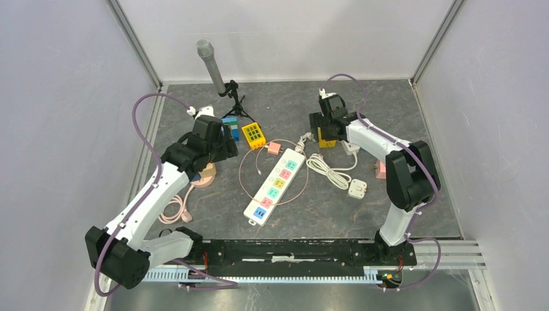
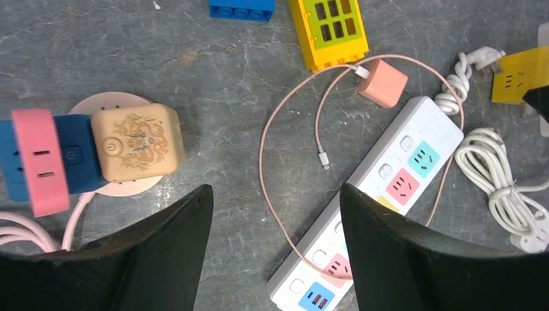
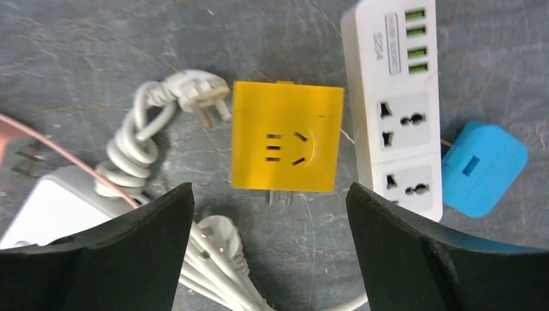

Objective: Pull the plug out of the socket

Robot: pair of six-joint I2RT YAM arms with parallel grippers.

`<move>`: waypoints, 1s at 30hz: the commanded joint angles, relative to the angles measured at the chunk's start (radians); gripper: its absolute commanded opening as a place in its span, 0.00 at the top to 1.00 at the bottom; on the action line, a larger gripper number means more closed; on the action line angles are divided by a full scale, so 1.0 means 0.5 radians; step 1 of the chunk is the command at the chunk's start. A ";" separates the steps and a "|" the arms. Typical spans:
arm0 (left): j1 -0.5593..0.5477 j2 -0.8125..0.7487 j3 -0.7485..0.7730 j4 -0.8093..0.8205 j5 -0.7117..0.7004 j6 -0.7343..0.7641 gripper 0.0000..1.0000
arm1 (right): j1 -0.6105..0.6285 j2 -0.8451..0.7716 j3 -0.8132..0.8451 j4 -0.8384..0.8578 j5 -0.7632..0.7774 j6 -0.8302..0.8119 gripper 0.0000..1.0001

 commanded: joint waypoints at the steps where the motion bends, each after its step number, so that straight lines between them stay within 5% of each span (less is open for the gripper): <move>1: 0.128 0.012 0.215 -0.077 -0.077 0.014 0.20 | -0.003 -0.095 0.127 0.075 -0.222 -0.112 0.08; 9: 0.518 0.081 0.356 -0.243 -0.026 0.002 0.00 | 0.118 -0.512 -0.232 0.615 -0.763 -0.042 0.07; 19: 1.311 0.429 0.196 -0.256 0.447 -0.141 0.00 | 0.631 -0.609 -0.541 0.877 -0.799 -0.034 0.07; 24: 1.372 0.666 0.183 -0.146 0.665 -0.138 0.00 | 0.717 -0.583 -0.558 0.889 -0.783 0.003 0.08; 30: 1.346 0.676 -0.066 0.038 1.031 -0.234 0.15 | 0.765 -0.583 -0.525 0.876 -0.774 0.008 0.11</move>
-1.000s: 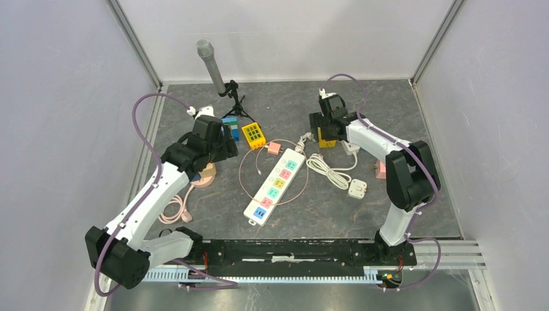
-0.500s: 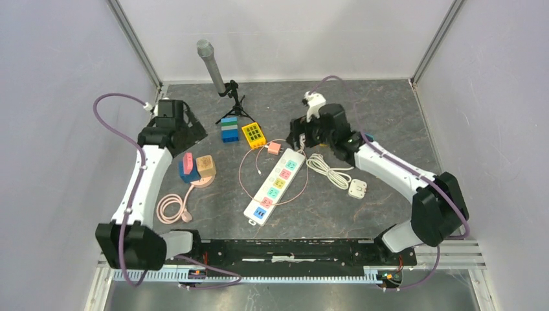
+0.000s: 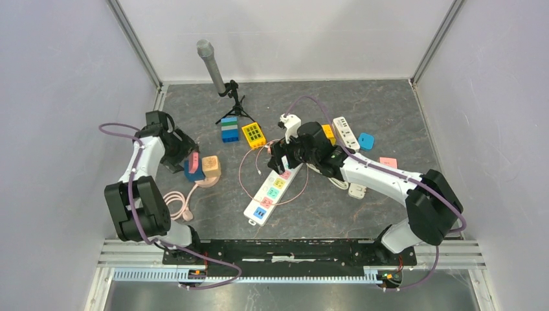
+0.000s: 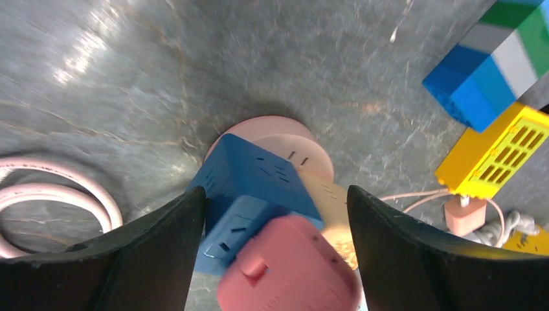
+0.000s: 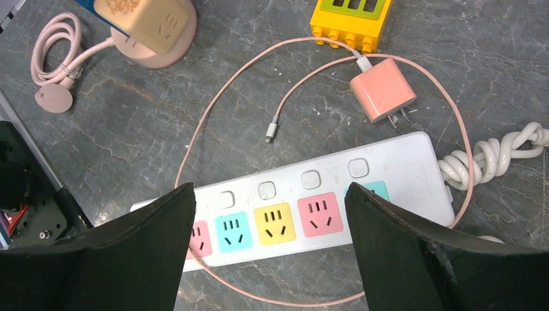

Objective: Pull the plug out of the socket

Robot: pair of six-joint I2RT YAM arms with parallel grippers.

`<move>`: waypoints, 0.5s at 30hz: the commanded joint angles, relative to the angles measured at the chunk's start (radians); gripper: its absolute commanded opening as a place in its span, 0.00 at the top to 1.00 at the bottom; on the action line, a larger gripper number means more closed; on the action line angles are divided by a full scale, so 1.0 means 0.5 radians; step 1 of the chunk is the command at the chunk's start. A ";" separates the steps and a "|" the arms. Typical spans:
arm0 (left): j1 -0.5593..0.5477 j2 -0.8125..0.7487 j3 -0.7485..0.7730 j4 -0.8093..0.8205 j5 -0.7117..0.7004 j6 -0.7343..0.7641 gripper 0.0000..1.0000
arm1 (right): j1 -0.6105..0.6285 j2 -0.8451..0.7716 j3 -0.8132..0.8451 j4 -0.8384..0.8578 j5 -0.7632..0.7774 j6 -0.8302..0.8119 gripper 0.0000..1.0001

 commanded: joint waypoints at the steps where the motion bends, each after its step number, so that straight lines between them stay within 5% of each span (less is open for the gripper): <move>1: -0.061 -0.072 -0.205 0.173 0.391 -0.148 0.15 | 0.052 0.004 0.044 0.086 0.011 -0.001 0.13; 11: -0.302 -0.245 -0.487 0.294 0.631 -0.313 0.16 | 0.272 0.185 0.274 0.033 0.031 0.018 0.16; 15: -0.262 -0.204 -0.278 0.114 0.394 -0.153 0.14 | 0.303 0.287 0.529 -0.098 0.130 0.319 0.17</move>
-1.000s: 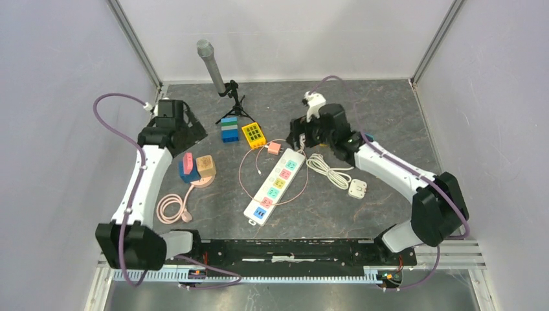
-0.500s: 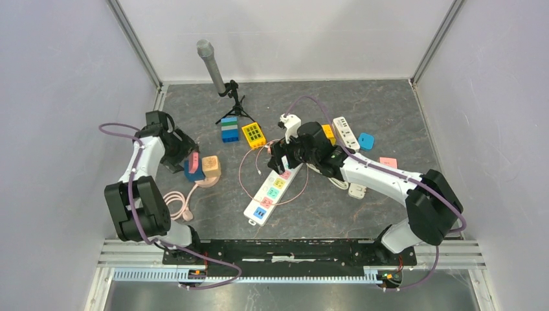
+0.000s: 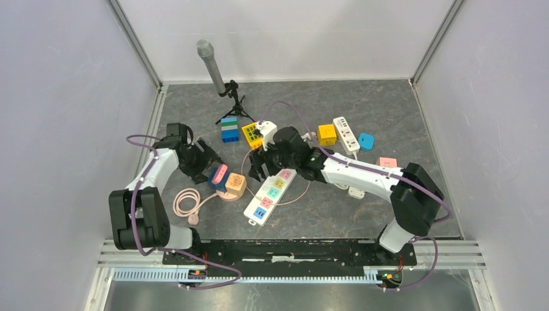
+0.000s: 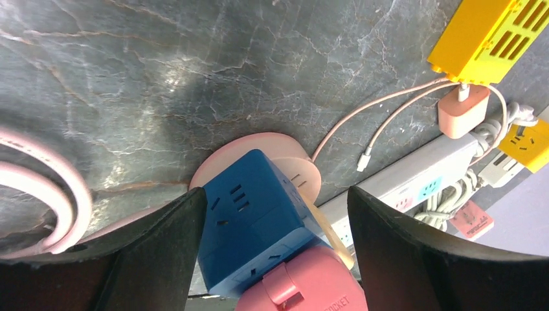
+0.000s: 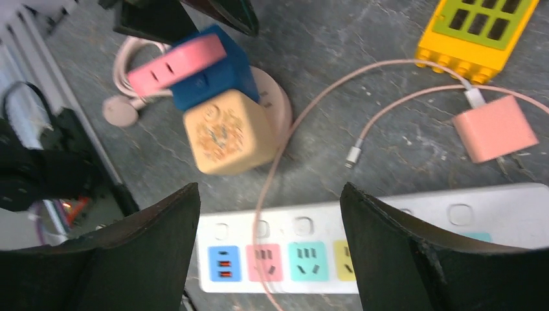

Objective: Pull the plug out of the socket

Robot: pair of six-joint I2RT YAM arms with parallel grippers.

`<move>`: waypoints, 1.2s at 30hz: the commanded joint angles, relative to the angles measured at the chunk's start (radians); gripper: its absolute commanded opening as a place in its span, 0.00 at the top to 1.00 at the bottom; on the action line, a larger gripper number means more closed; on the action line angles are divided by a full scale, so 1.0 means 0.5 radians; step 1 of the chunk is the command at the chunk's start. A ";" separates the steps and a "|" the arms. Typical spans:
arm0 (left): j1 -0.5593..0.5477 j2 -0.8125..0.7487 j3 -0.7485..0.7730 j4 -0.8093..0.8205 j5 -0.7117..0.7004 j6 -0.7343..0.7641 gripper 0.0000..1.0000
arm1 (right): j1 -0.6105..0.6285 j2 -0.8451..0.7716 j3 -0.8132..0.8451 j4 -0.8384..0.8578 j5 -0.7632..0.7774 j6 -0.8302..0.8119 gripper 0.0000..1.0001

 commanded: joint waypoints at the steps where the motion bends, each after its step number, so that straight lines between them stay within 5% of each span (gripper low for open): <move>1: 0.040 -0.014 0.240 -0.119 -0.155 0.080 0.13 | 0.025 0.091 0.350 -0.097 0.158 0.356 0.16; 9: 0.047 -0.055 0.315 -0.261 -0.504 0.161 0.12 | 0.112 0.304 0.632 -0.257 0.159 1.294 0.27; 18: 0.047 -0.159 0.003 -0.088 -0.381 0.154 0.32 | 0.280 0.482 0.851 -0.495 0.266 1.843 0.40; 36: 0.051 -0.387 -0.033 -0.207 -0.452 0.321 0.37 | 0.265 0.788 0.928 -0.277 0.087 2.011 0.52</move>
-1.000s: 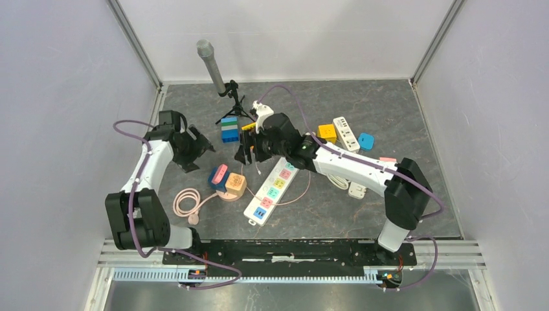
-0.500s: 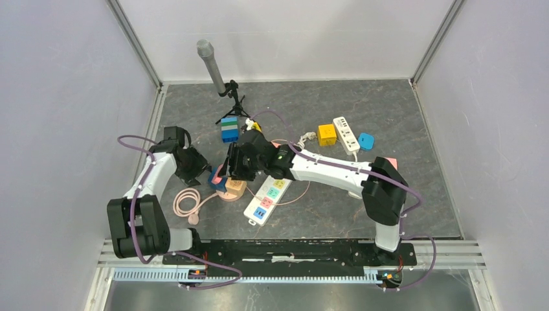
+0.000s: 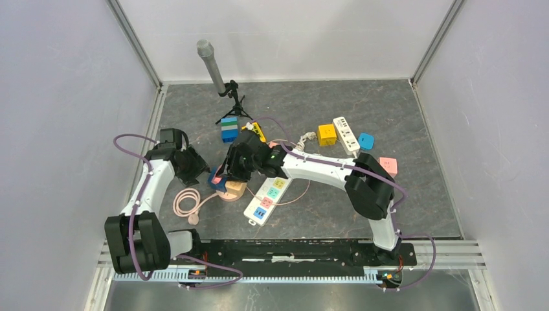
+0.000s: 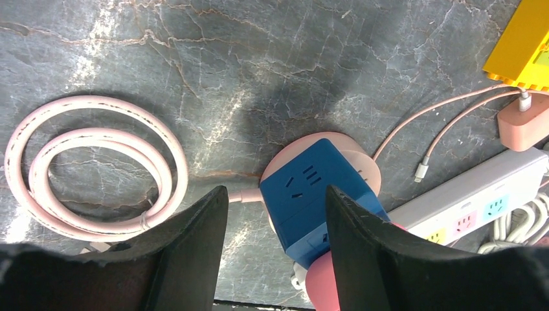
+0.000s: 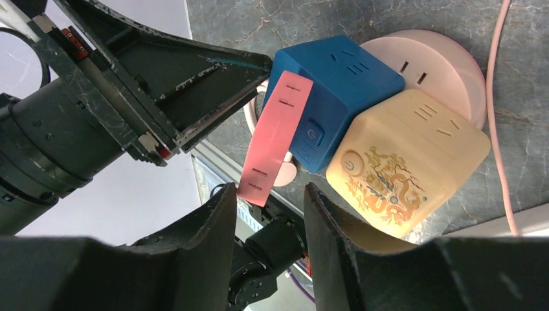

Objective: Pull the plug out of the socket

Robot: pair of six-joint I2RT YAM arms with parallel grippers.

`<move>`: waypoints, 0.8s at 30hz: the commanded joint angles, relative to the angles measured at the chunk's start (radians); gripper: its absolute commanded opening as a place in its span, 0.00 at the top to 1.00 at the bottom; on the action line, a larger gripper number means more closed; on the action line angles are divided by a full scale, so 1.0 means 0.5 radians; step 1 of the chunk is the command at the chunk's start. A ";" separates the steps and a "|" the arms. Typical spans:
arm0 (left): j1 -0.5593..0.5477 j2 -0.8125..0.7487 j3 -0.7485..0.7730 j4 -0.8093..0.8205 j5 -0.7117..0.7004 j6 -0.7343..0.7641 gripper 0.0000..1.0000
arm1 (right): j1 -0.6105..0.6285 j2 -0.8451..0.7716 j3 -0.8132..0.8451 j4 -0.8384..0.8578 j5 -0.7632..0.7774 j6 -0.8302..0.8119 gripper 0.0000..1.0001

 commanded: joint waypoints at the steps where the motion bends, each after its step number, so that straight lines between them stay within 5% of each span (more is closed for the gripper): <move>1: 0.013 -0.052 0.059 -0.043 -0.071 0.112 0.37 | -0.005 0.062 0.071 0.115 -0.018 0.021 0.49; 7: 0.019 -0.062 0.088 -0.071 -0.040 0.133 0.37 | -0.002 0.058 0.063 0.192 0.022 0.038 0.41; 17: 0.019 -0.069 0.144 -0.113 0.075 0.108 0.35 | -0.108 0.076 0.143 0.130 0.050 -0.197 0.87; 24: 0.021 -0.103 0.216 -0.159 0.192 0.115 0.33 | -0.185 0.169 0.228 0.151 -0.190 -0.555 0.96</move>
